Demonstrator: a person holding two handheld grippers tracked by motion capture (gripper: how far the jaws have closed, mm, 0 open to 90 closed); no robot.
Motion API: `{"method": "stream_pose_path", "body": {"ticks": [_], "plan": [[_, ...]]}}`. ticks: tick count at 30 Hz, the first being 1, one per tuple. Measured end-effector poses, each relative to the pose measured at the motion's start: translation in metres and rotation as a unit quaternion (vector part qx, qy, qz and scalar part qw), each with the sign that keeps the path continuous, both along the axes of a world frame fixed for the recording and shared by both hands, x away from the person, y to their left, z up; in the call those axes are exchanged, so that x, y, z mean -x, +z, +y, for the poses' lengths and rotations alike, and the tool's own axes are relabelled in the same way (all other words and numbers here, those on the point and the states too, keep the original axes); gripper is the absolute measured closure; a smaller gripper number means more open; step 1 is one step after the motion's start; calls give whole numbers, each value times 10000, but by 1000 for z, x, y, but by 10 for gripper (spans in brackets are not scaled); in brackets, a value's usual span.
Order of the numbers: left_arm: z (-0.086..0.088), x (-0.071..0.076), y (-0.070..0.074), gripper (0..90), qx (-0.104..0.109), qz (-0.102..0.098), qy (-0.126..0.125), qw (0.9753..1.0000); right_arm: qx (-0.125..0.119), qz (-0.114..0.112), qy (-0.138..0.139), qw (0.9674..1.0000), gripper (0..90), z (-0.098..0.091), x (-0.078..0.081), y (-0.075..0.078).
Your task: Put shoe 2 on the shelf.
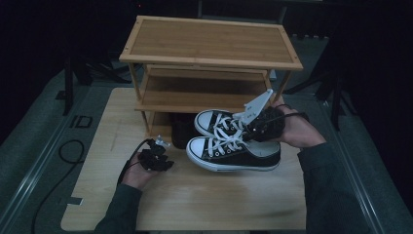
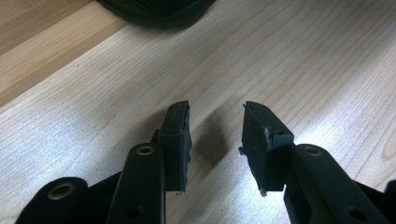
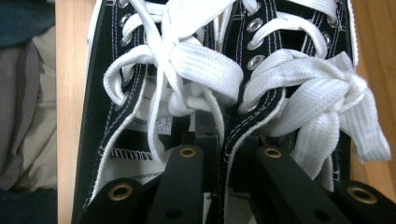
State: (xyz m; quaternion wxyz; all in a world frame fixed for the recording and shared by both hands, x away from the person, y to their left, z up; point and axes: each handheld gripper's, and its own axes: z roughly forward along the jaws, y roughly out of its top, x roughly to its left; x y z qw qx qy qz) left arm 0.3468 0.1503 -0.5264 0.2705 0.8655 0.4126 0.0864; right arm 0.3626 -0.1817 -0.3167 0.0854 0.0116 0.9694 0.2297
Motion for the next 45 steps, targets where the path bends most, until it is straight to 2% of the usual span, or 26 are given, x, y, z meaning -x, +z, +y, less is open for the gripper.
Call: {"method": "stream_pose_path", "body": {"ticks": [5, 9, 19, 23, 25, 29, 39, 45], "plan": [[0, 0, 0, 621, 1, 11, -28, 10000, -167, -21, 13, 9999, 856, 5, -3, 6], [0, 0, 0, 621, 21, 7, -21, 10000, -259, 48, 18, 9997, 854, 6, -8, 11], [0, 0, 0, 621, 14, 8, -17, 10000, -475, 6, -421, 9980, 855, 9, -28, 15], [0, 0, 0, 620, 25, 7, -24, 10000, -587, -20, -693, 9959, 855, 11, -34, 16], [0, 0, 0, 620, 27, 6, -21, 10000, -617, -118, -892, 9940, 855, 14, -37, 15], [0, 0, 0, 620, 21, 9, -25, 10000, -650, -209, -1105, 9915, 855, 19, -40, 12], [2, 1, 1, 620, 56, -7, 6, 10000, -683, -246, -1357, 9881, 855, 31, -47, 5], [3, 1, 2, 620, 57, -13, 6, 10000, -742, -280, -1550, 9847, 854, 37, -50, 5]]}}
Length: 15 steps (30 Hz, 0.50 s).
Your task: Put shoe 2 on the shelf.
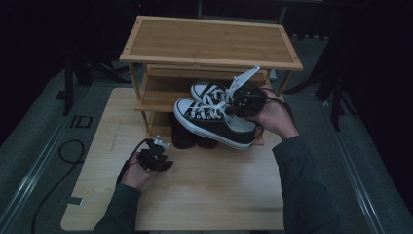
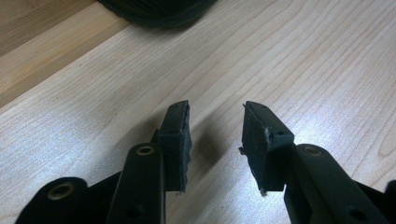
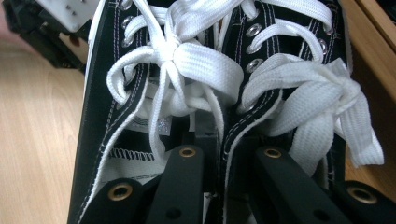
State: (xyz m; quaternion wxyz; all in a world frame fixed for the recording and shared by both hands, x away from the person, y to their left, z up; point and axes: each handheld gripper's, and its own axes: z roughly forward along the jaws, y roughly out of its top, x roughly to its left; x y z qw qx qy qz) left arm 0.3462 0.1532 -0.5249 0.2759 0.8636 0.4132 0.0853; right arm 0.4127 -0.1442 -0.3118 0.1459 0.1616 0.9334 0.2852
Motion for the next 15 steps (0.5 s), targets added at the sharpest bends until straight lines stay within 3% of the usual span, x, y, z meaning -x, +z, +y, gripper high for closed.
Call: {"method": "stream_pose_path", "body": {"ticks": [7, 15], "plan": [[0, 0, -1, 620, -12, 19, -29, 10000, -58, 35, -173, 9998, 854, 3, -3, 1], [0, 0, 0, 620, -6, 4, -4, 10000, -173, -73, -669, 9976, 854, 6, -7, 1]]}}
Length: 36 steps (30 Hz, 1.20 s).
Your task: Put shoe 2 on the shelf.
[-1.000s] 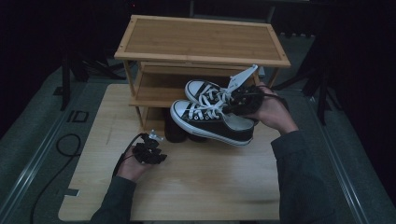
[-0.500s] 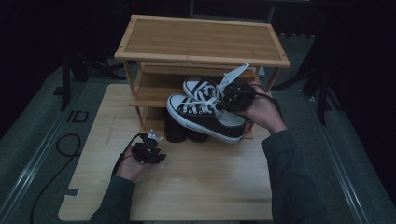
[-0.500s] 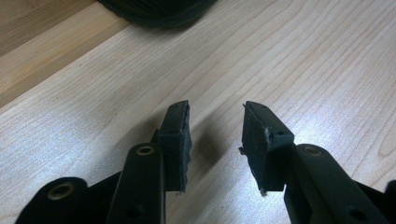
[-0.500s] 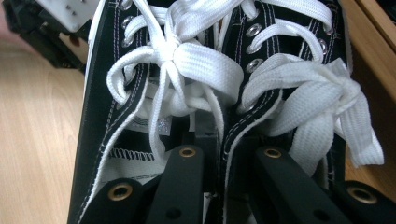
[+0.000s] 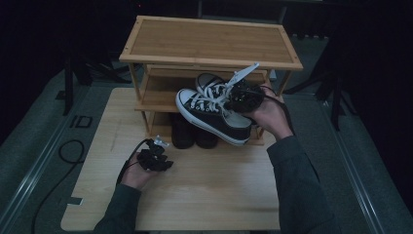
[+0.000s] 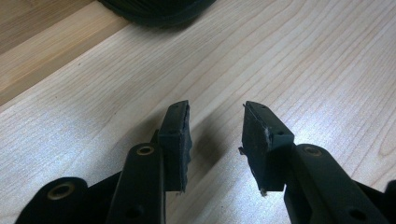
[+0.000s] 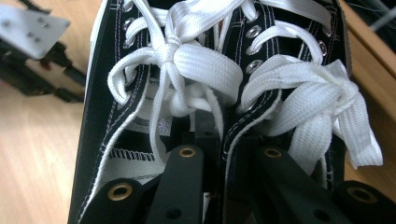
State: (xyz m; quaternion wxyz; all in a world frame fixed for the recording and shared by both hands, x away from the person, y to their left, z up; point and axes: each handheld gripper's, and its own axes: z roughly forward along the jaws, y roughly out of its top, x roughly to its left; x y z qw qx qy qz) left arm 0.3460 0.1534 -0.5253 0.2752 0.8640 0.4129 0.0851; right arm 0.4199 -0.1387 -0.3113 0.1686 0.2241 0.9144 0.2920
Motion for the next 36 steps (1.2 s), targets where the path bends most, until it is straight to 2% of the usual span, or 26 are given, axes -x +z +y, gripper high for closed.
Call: {"method": "stream_pose_path", "body": {"ticks": [3, 6, 10, 14, 17, 18, 20, 21, 24, 25, 27, 28, 29, 32, 36], "plan": [[0, 0, 0, 620, 22, 7, -9, 10000, -77, -41, -291, 9995, 853, 1, -2, 0], [0, 0, 0, 620, 21, 12, -8, 10000, -65, -80, -425, 9990, 853, 2, -2, 0], [0, 0, 0, 620, 32, 11, -8, 10000, -53, -170, -816, 9965, 850, 5, -4, -2], [-1, 0, 0, 621, 44, 20, -9, 10000, -122, -273, -1170, 9927, 851, 7, -4, -4], [-1, 0, -1, 620, 39, 25, -19, 10000, -381, -275, -1478, 9879, 850, 7, -6, -5], [-1, 0, 0, 620, 40, 23, -19, 10000, -384, -299, -1568, 9864, 838, 8, -6, -6], [-1, 0, 0, 621, 44, 19, -14, 10000, -324, -365, -1625, 9855, 767, 8, -6, -7], [0, 1, 0, 621, 18, 12, -27, 10000, -286, -389, -1591, 9861, 717, 7, -6, -6], [0, 1, 1, 621, 18, -6, -12, 10000, -98, -350, -1207, 9920, 630, 4, -8, -4], [0, 1, 1, 620, 11, -11, -10, 10000, -55, -347, -1114, 9932, 605, 3, -9, -3], [0, 1, 1, 620, 13, -2, -13, 10000, 136, -535, -907, 9943, 554, 1, -9, -1], [0, 1, 0, 620, 9, -4, -15, 10000, 156, -543, -842, 9948, 559, -1, -9, 1], [-1, 1, 0, 620, 5, 2, -20, 10000, 78, -501, -768, 9958, 534, -4, -8, 2], [-1, 1, 0, 620, -3, 6, -27, 10000, 76, -450, -577, 9973, 499, -10, -8, 5], [-1, 1, 1, 619, 8, -9, -26, 10000, -35, -381, -434, 9983, 509, -16, -6, 8]]}}
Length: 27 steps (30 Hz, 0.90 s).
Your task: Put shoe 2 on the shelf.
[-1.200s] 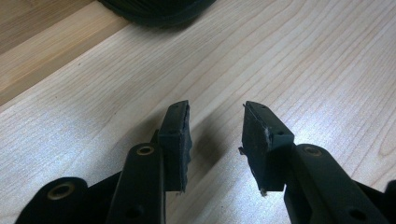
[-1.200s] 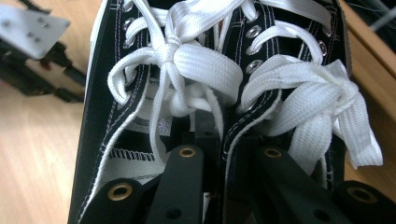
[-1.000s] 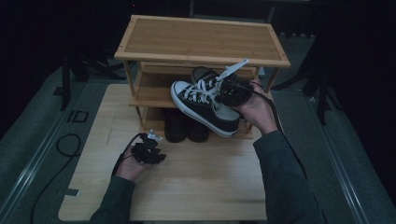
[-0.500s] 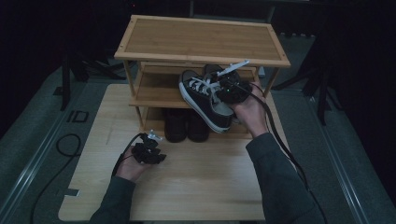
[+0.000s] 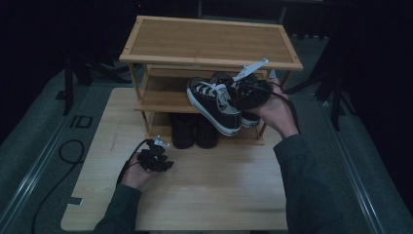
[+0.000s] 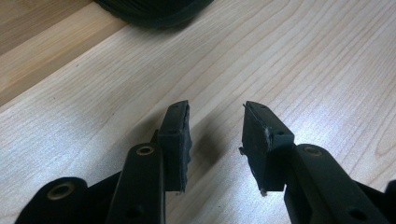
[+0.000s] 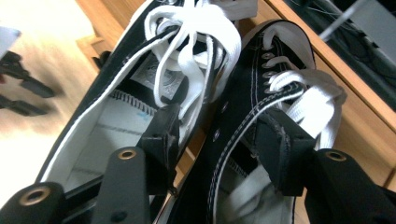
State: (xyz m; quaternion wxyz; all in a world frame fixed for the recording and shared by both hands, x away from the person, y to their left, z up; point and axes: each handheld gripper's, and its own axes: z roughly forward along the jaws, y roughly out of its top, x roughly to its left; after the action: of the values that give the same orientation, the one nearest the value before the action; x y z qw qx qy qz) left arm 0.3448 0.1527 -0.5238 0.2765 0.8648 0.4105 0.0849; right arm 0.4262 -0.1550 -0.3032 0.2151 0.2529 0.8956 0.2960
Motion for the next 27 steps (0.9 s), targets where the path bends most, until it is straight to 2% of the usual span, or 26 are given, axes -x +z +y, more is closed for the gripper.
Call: {"method": "stream_pose_path", "body": {"ticks": [3, 7, 15, 27], "plan": [[1, 0, 1, 619, 13, -5, 15, 10000, -78, 19, 64, 9999, 536, -5, 2, 2], [1, 0, 1, 619, 9, -3, 3, 10000, -328, 126, 146, 9993, 561, -12, 2, 6], [1, 0, 1, 619, 10, 1, 5, 10000, -480, 125, 162, 9986, 600, -22, 5, 13], [-1, 0, 1, 619, 42, 19, -43, 10000, -599, 214, 497, 9967, 869, -32, 10, 15]]}}
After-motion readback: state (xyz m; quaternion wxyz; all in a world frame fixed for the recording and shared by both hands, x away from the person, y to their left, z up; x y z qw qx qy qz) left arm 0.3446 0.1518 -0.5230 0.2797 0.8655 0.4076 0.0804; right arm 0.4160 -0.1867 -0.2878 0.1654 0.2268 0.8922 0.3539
